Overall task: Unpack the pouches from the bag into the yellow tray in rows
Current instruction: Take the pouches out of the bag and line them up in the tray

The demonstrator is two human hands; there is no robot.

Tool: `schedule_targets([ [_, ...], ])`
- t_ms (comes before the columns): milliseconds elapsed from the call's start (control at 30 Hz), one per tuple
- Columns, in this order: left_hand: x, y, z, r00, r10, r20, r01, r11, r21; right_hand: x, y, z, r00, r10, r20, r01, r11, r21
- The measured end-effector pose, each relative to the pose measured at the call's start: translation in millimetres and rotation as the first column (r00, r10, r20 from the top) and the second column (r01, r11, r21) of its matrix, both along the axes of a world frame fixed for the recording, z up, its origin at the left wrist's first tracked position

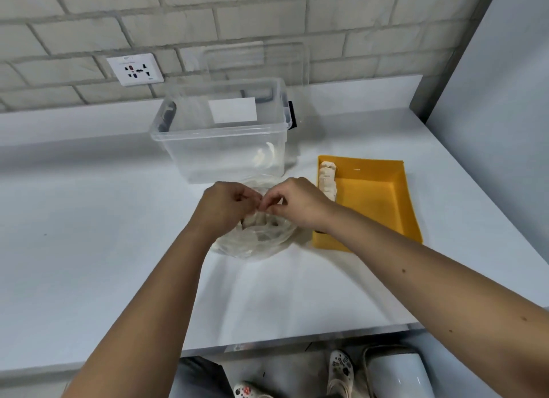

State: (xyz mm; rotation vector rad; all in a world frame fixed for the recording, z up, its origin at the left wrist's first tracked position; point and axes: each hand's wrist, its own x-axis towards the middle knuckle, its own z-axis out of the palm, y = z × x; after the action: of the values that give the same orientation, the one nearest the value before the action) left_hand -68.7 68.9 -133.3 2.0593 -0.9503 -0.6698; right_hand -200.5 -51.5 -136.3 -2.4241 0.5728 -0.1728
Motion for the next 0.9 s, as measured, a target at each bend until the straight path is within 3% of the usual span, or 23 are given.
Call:
schedule_targets([
  [100, 6.1, 3.9, -7.7, 0.991, 0.006, 0.135, -0.021, 0.994, 0.107, 5.8, -1.3, -7.0, 0.982, 0.010, -0.187, -0.057, 0.967, -0.248],
  [200, 12.6, 9.4, -15.4, 0.977, 0.015, 0.211, -0.052, 0.983, 0.174, 5.2, -5.6, -10.0, 0.966, -0.039, -0.255, -0.075, 0.905, -0.420],
  [600, -7.6, -15.8, -39.9, 0.911, 0.036, 0.410, -0.202, 0.907, 0.370, 5.3, -9.5, -15.2, 0.971, -0.061, -0.230, -0.032, 0.925, -0.379],
  [733, -9.4, -23.9, -44.6, 0.917, 0.068, 0.394, -0.237, 0.886, 0.398, 3.7, -10.0, -16.0, 0.972, -0.074, -0.224, -0.013, 0.931, -0.364],
  [900, -3.6, -18.5, -46.4, 0.954, 0.133, 0.267, -0.227, 0.907, 0.356, 2.8, -10.4, -15.4, 0.972, -0.085, -0.219, 0.007, 0.943, -0.332],
])
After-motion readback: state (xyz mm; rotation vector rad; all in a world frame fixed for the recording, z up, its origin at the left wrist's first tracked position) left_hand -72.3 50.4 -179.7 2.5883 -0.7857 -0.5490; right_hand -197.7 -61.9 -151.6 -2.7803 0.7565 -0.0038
